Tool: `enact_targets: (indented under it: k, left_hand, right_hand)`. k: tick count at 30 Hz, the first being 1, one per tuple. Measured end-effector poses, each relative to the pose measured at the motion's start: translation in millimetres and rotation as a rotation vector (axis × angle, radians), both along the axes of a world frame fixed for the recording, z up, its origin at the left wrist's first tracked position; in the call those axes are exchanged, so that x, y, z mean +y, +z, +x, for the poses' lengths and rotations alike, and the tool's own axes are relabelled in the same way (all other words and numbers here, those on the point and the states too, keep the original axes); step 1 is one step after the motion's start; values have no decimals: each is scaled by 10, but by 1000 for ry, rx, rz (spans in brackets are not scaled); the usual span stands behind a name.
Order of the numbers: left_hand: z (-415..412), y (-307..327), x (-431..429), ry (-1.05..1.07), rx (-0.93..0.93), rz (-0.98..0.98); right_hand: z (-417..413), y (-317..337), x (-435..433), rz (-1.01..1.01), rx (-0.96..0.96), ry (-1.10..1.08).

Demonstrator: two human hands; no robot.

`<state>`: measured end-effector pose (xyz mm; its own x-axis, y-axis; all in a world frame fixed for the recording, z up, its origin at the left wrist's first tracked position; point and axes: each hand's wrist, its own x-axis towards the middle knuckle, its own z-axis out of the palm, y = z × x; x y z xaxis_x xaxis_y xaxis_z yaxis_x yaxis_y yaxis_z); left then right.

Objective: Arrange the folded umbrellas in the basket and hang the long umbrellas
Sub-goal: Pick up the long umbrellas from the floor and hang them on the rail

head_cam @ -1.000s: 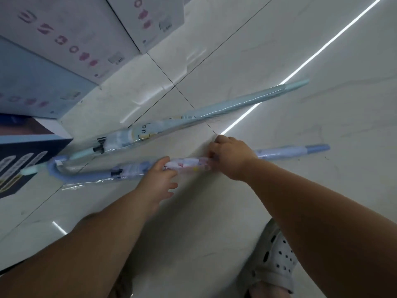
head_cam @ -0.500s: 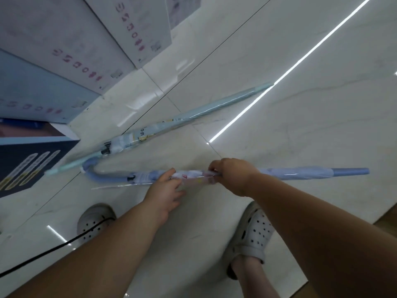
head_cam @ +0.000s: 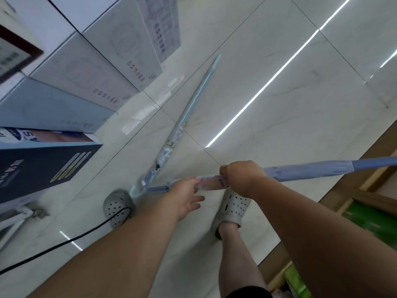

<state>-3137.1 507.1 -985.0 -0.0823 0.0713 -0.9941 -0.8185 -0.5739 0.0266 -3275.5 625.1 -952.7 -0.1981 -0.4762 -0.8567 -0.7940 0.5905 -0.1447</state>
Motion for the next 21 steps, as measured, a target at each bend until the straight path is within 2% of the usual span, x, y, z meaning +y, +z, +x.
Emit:
enact_targets:
  k: [4,8,14,21]
  left_hand:
    - [137,-133,82,-31,-5,-25]
    - [302,-531,17,1,-14,-68]
    - [498,-1252,-297,27,-37,-138]
    - [651,-1852,-566,120,-86,-160]
  right_hand:
    - [177,-198,72,5,2,-61]
    - [356,-686,114,-62,-13,-145]
    - [561,-1469,121,-110,-139,-408]
    - [777,-2197,-69,-75,-240,-431]
